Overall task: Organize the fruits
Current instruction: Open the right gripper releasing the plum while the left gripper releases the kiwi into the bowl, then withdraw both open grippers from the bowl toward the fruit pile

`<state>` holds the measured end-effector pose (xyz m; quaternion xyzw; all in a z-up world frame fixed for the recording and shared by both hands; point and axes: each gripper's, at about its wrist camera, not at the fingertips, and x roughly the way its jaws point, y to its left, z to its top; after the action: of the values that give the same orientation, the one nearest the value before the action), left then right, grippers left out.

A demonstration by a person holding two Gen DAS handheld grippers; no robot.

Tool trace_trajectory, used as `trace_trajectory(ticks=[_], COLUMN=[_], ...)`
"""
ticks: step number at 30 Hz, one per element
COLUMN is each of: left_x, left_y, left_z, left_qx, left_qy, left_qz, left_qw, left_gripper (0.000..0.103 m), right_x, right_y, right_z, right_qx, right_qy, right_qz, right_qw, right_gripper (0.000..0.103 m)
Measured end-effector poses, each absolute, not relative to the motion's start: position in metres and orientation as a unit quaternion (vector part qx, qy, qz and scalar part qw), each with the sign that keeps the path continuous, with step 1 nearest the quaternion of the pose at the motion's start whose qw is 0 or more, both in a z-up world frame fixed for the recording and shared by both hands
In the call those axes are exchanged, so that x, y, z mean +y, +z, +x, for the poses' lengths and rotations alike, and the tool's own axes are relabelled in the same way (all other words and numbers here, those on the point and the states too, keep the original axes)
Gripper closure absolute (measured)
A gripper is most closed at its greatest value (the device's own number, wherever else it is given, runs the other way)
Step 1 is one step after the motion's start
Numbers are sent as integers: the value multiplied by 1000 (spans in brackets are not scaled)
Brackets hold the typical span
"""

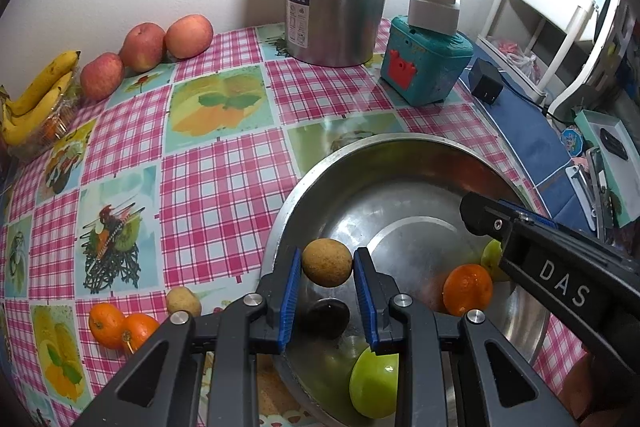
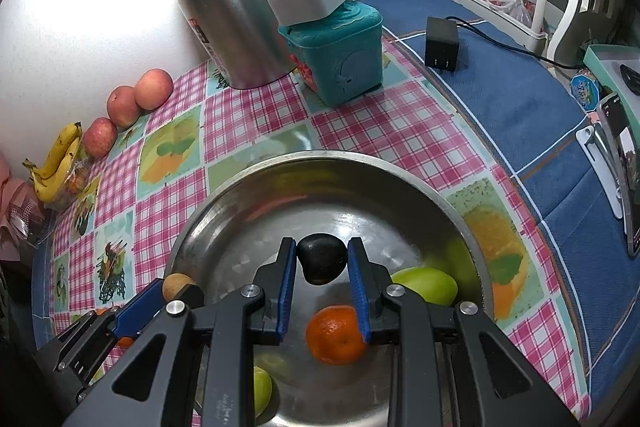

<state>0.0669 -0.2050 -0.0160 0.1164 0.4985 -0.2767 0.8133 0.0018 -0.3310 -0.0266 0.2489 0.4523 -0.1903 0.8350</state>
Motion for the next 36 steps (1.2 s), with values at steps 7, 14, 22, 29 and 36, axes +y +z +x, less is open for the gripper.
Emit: trace_trajectory(ticks=[7,14,22,29,36], left_x=[-205,-200,-167,-131,-99], left_y=[-10,6,11,19,29], left_z=[67,68,80,84,83], left_qx=[498,499,543,549,552], left_qy=[-282,-274,-207,-168,-144], left_qz=[110,98,62,21,-11], left_qw=[813,817,812,819,821], left_gripper=[58,55,55,55,55], right_x=[-332,-330,-320,-311,-297], right_y=[-21,1,14,11,16], right_z=[1,-3,-8,-11,-17], right_qx=[449,433,440,464,474], right_qy=[-196,-200,-203,-204,-191], right_qz=[244,231,210,198,189], right_qw=[837,848,849,839,839], right_gripper=[62,62,62,62,62])
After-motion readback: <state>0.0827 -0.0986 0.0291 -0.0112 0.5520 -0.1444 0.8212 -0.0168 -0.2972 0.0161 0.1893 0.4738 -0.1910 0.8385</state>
